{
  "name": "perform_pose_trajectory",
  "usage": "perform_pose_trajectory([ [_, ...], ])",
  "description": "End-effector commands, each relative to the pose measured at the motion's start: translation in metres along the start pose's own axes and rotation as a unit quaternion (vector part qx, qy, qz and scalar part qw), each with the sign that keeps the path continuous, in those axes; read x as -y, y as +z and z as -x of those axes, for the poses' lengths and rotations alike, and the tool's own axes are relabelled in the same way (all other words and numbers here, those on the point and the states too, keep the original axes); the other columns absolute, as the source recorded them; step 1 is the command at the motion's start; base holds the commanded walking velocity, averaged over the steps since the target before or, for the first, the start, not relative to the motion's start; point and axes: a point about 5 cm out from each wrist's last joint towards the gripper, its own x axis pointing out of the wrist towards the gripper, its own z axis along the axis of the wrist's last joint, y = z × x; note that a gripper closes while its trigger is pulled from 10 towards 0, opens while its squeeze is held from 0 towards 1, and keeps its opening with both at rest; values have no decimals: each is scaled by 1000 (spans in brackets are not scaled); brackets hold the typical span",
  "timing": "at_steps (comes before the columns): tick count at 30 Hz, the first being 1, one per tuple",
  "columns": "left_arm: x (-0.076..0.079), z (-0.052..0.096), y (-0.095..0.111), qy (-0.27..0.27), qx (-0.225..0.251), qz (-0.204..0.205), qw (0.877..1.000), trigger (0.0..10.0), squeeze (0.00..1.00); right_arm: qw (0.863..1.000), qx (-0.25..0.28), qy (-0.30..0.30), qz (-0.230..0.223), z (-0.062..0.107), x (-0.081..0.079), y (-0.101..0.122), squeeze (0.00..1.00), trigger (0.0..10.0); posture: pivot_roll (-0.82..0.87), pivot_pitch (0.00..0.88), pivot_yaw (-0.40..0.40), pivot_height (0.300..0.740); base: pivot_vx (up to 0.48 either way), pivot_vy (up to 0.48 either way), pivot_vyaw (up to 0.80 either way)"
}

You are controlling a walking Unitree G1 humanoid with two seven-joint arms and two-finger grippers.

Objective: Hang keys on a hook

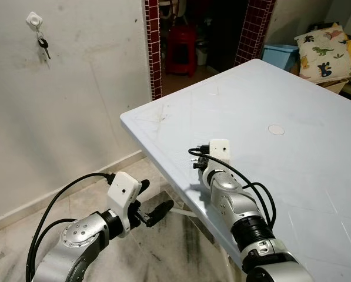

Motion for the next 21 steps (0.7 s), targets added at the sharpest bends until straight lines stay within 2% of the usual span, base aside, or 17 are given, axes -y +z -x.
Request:
perform_pose_trajectory([
  [1, -3, 1, 4, 9, 4, -13, 1000, 10000, 0, 1000, -26, -2, -5, 0, 0, -9, 0, 0, 100, 32, 8, 740, 0, 0, 0],
  [4, -5, 1, 6, 18, 10, -16, 1000, 10000, 0, 1000, -15, 0, -8, 0, 1, -5, 0, 0, 97, 31, 9, 740, 0, 0, 0],
  [9, -8, -1, 7, 39, 21, -20, 999, 10000, 0, 1000, 15, 6, 15, 2, 4, 4, 0, 0, 91, 23, 9, 740, 0, 0, 0],
  [18, -13, -5, 9, 74, 43, -19, 996, 10000, 0, 999, 43, 13, 27, 4, 13, 11, 0, 0, 78, 0, 6, 740, 0, 0, 0],
  [21, -20, -4, 13, 109, 62, -22, 992, 10000, 0, 994, 89, 40, 49, 8, 10, 24, 0, 0, 79, 0, 7, 740, 0, 0, 0],
])
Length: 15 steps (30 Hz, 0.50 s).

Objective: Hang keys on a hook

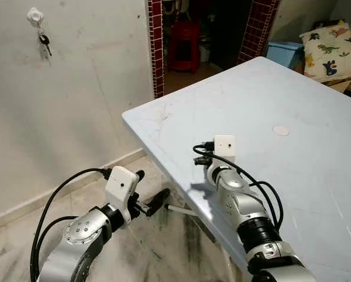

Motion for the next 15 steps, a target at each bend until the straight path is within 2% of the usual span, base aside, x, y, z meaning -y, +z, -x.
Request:
perform_pose_trajectory([
  [1, -9, 0, 5, 32, 15, -8, 999, 10000, 0, 998, 51, 26, 23, 2, -6, 17, 0, 0, 79, 0, 7, 740, 0, 0, 0],
  [3, -13, 0, 8, 52, 27, -12, 998, 10000, 0, 995, 83, 44, 41, 4, -9, 26, 0, 0, 79, 0, 7, 740, 0, 0, 0],
  [5, -21, 1, 11, 93, 44, -19, 995, 10000, 0, 989, 130, 68, 24, 10, -10, 41, 0, 0, 81, 0, 6, 740, 0, 0, 0],
  [6, -21, 1, 11, 93, 44, -19, 995, 10000, 0, 989, 130, 68, 24, 10, -10, 41, 0, 0, 81, 0, 6, 740, 0, 0, 0],
  [11, -32, 4, 16, 159, 62, -32, 985, 10000, 0, 980, 180, 82, 29, 19, -6, 59, 0, 0, 78, 0, 2, 740, 0, 0, 0],
  [12, -34, 5, 16, 180, 67, -39, 981, 10000, 0, 977, 193, 84, 27, 24, -3, 63, 0, 471, 78, 0, 2, 740, 0, 0, 0],
  [14, -36, 7, 17, 192, 69, -43, 978, 10000, 0, 976, 200, 85, 25, 27, -1, 66, 0, 471, 78, 0, 2, 740, 0, 0, 0],
  [15, -38, 10, 16, 218, 70, -47, 972, 10000, 0, 973, 212, 88, 23, 35, 3, 68, 0, 10000, 78, 0, 1, 740, 0, 0, 0],
])
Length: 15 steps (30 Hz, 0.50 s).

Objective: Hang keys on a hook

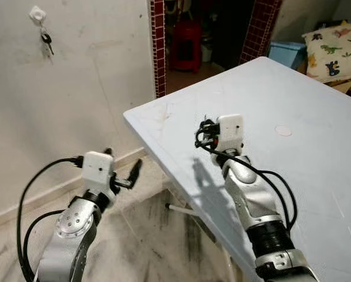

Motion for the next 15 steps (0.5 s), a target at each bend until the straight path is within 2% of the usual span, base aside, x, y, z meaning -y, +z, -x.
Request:
perform_pose_trajectory([
  [1, -5, 2, -2, 27, -1, -9, 1000, 10000, 0, 1000, 17, 8, -3, 5, 1, 9, 0, 10000, 78, 0, 1, 740, 0, 0, 0],
  [5, -6, 6, -7, 42, -10, 3, 999, 10000, 0, 1000, 26, 12, -3, 16, 3, 11, 0, 10000, 83, 0, -3, 740, 0, 0, 0],
  [10, -15, 13, -11, 42, -18, -18, 999, 10000, 0, 1000, 23, 10, -2, 29, 3, 10, 0, 10000, 84, 0, 3, 740, 0, 0, 0],
  [12, -19, 16, -12, 50, -17, -20, 998, 10000, 0, 1000, 12, 14, 9, 35, 0, 4, 0, 10000, 78, 0, 15, 740, 0, 0, 800],
  [15, -14, 18, -13, 52, -15, -17, 998, 10000, 0, 1000, 4, 10, 9, 37, -1, 1, 0, 10000, 81, 0, 18, 740, 0, 0, 800],
])
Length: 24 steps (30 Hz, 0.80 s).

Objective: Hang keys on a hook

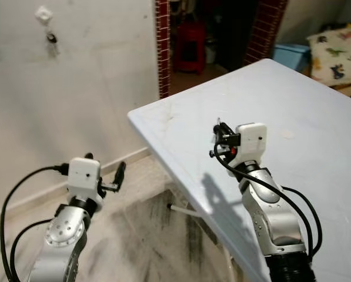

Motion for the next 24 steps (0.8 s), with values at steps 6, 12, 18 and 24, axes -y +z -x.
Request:
perform_pose_trajectory([
  [6, 8, 2, -1, 9, -1, 13, 1000, 10000, 0, 1000, 4, 1, -3, -2, -6, 7, 0, 10000, 81, 0, 18, 740, 0, 0, 800],
  [12, 6, -1, 1, 11, -2, 17, 1000, 10000, 0, 1000, -1, -4, -9, -2, -3, 7, 0, 10000, 83, 0, 19, 740, 0, 0, 800],
  [18, 6, -4, 0, 11, -5, 18, 1000, 10000, 0, 1000, 1, -14, -27, -3, -2, 9, 0, 10000, 81, 0, 25, 740, 0, 87, 133],
  [24, 6, -5, 0, 13, -8, 19, 1000, 10000, 0, 999, -2, -14, -31, -4, -3, 10, 0, 10000, 80, 0, 26, 740, 0, 435, 0],
])
